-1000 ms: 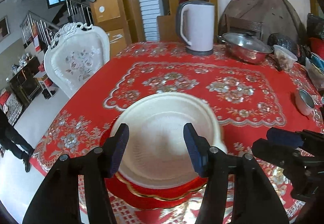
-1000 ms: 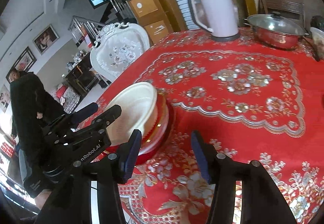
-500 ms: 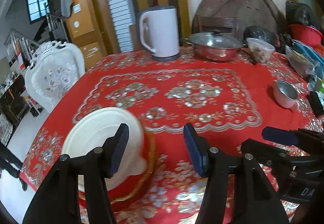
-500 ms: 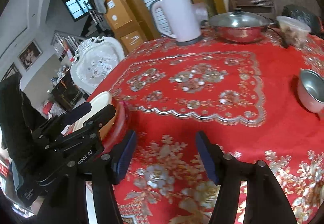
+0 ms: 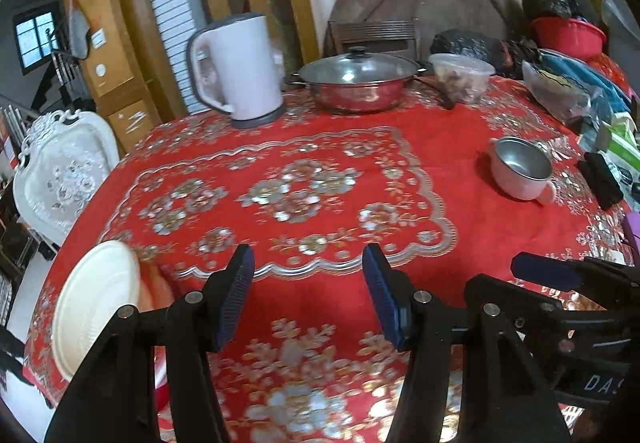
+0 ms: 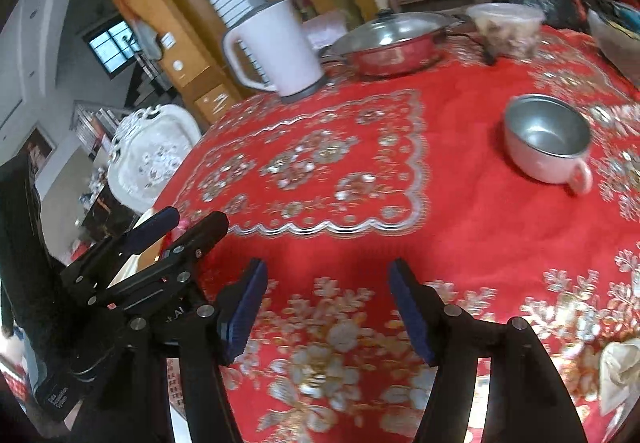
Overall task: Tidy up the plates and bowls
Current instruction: 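Move the open left tool toward the grey metal mug, then grasp the rim of the grey metal mug with the left tool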
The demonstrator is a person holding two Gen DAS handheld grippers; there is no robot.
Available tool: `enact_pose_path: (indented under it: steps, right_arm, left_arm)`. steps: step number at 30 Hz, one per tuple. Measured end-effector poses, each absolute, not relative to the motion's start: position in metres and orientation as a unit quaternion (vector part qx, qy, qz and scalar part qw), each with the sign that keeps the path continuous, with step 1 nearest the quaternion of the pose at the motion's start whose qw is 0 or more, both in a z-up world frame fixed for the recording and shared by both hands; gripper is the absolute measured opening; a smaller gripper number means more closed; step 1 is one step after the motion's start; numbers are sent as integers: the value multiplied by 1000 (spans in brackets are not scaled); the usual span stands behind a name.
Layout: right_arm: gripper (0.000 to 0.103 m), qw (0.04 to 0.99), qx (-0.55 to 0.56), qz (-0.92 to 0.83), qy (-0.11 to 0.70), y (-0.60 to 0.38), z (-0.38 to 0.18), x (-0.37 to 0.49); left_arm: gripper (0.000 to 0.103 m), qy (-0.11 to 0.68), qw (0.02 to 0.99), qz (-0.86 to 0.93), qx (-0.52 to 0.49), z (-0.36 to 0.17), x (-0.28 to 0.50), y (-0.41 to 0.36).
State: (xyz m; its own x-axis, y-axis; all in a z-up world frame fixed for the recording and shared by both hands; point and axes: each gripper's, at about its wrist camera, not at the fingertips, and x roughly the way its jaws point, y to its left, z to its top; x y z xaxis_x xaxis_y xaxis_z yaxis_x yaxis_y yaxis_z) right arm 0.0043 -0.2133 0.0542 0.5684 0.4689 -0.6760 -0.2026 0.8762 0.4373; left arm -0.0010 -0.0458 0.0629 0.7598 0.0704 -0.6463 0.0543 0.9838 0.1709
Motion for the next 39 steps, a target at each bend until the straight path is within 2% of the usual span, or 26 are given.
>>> enact_pose_path:
  steps: [13,39]
  right_arm:
    - [67,874,182,153,425,-263,42,9]
    - [72,877,196,92,428,-332,36,31]
  left_arm:
    - [55,357,927,-33,107,51,20,-102]
    - [55,386,912,-76,116,33,67,-160]
